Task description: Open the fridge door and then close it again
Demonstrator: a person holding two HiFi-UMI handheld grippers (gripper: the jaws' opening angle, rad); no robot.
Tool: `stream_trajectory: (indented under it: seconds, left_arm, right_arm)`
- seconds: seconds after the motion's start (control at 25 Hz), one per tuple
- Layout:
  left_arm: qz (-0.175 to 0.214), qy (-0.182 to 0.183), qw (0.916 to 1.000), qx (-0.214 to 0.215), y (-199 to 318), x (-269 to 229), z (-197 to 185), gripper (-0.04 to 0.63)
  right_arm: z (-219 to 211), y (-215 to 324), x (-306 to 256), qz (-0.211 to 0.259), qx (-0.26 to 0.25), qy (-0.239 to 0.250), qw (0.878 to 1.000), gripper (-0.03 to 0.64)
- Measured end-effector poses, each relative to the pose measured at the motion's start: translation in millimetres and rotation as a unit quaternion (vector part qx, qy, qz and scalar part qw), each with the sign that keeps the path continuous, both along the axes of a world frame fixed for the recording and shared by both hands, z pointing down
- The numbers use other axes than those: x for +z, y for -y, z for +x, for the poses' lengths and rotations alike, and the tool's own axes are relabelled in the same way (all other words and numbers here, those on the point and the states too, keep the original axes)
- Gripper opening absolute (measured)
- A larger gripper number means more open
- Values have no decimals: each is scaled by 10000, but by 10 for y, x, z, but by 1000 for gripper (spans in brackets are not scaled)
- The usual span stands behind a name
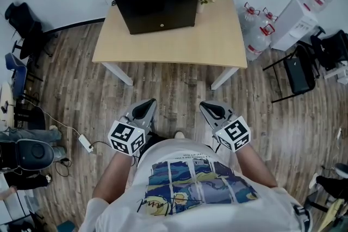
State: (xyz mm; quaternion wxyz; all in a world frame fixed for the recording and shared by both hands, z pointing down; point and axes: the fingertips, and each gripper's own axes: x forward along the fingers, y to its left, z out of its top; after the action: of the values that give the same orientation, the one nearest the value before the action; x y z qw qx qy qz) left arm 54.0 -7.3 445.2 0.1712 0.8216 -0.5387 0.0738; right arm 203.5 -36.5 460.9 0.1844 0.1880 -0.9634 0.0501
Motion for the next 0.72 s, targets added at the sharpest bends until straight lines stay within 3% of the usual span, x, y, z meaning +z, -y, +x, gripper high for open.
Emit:
stream_trajectory:
  seconds: [0.72]
  left_arm:
    - [-166,128,9997,81,50,117,107,8]
  right_arm:
    - [-31,62,56,7,-153,-5,9999,14]
